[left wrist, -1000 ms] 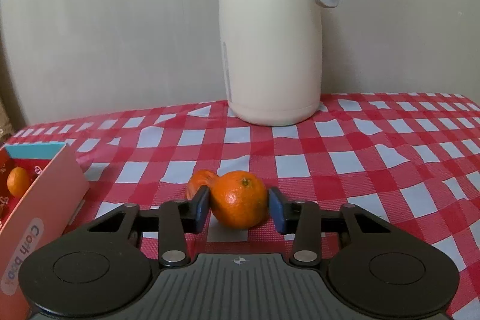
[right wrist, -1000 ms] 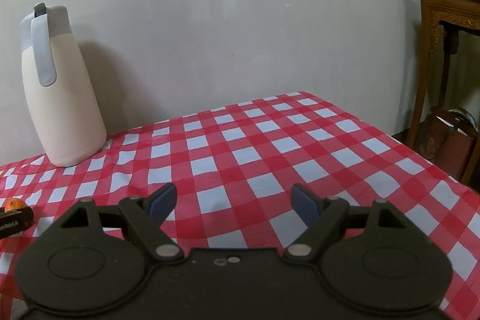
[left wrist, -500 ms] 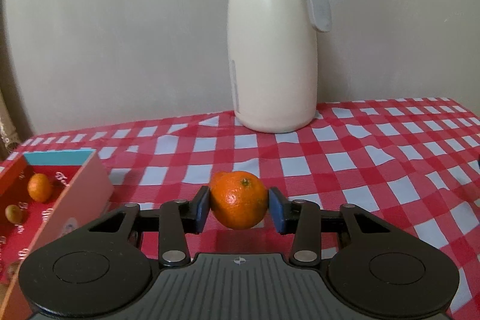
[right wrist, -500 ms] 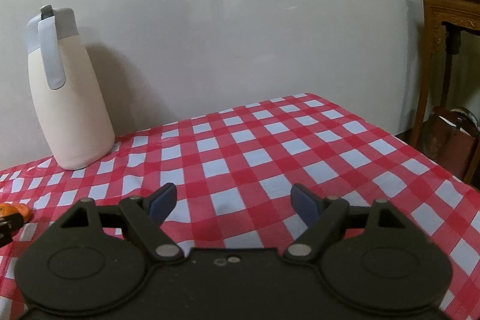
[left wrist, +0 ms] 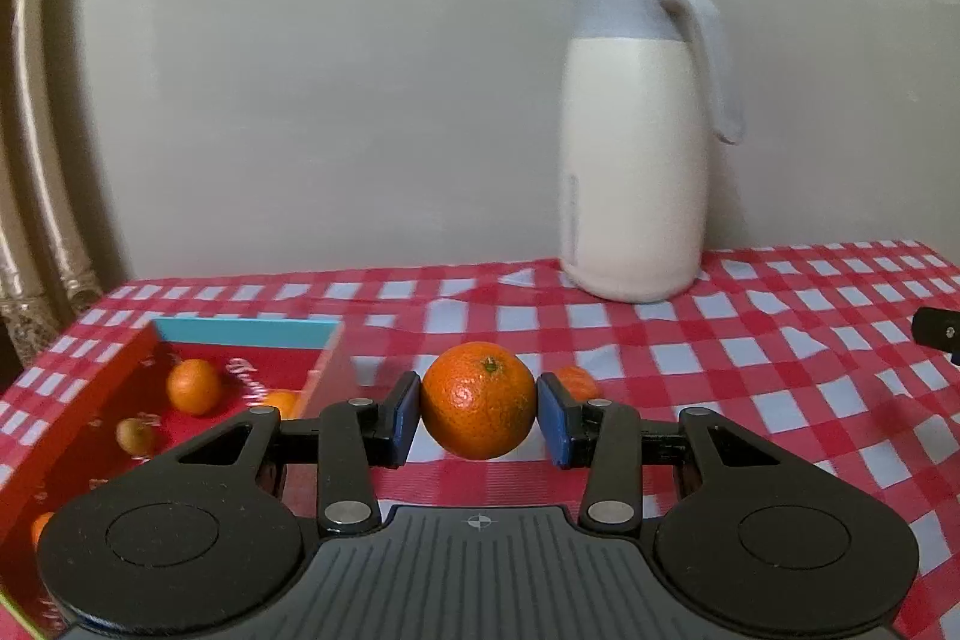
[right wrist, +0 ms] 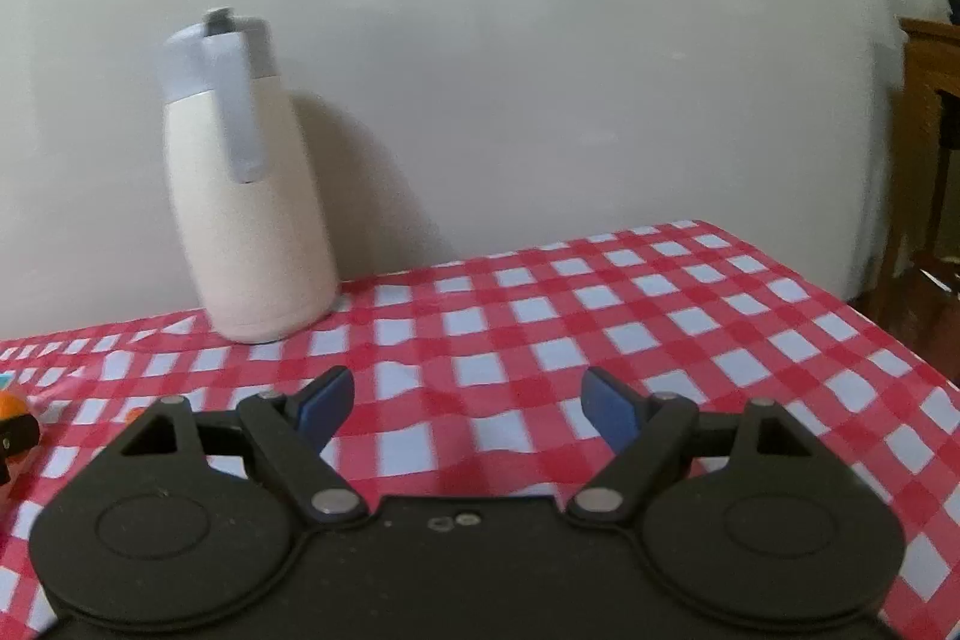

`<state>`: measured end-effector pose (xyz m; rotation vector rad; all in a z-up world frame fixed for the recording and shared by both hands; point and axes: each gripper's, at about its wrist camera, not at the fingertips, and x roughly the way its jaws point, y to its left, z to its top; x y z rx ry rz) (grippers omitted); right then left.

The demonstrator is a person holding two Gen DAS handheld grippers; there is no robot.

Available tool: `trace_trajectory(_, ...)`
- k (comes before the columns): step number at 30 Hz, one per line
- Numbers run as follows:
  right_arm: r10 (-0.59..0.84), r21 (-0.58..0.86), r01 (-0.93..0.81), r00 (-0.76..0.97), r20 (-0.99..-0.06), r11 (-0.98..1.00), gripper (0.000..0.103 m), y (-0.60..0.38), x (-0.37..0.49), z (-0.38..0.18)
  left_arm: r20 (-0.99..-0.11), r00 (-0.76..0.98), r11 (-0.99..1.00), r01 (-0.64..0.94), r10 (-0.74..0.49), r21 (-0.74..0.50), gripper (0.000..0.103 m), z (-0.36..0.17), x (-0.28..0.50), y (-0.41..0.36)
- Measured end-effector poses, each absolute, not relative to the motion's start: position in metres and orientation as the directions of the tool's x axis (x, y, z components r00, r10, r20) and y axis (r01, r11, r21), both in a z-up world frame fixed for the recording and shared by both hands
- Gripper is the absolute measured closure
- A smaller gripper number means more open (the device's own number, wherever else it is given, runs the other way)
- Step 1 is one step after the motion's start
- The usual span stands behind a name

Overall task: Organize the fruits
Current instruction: 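Lift the held orange with the left gripper toward the red box, then lower the orange into the box and open the left gripper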

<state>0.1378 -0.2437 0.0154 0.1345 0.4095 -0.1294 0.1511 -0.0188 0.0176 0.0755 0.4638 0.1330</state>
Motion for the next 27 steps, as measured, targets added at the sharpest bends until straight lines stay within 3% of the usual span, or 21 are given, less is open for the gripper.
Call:
trace_trajectory(12, 0.0, 0.092, 0.039, 0.919, -0.393, 0.995, 0.02, -0.177, 0.138, 0.025, -0.414, 0.877, 0.97, -0.223, 0.243, 0.098, 0.061, 0.025, 0.12, 0.06)
trace_trajectory(27, 0.079, 0.065, -0.058, 0.91, -0.407, 0.996, 0.02, -0.114, 0.142, 0.021, -0.449, 0.834, 0.944, -0.32, 0.321, 0.08, 0.061, 0.013, 0.105, 0.13)
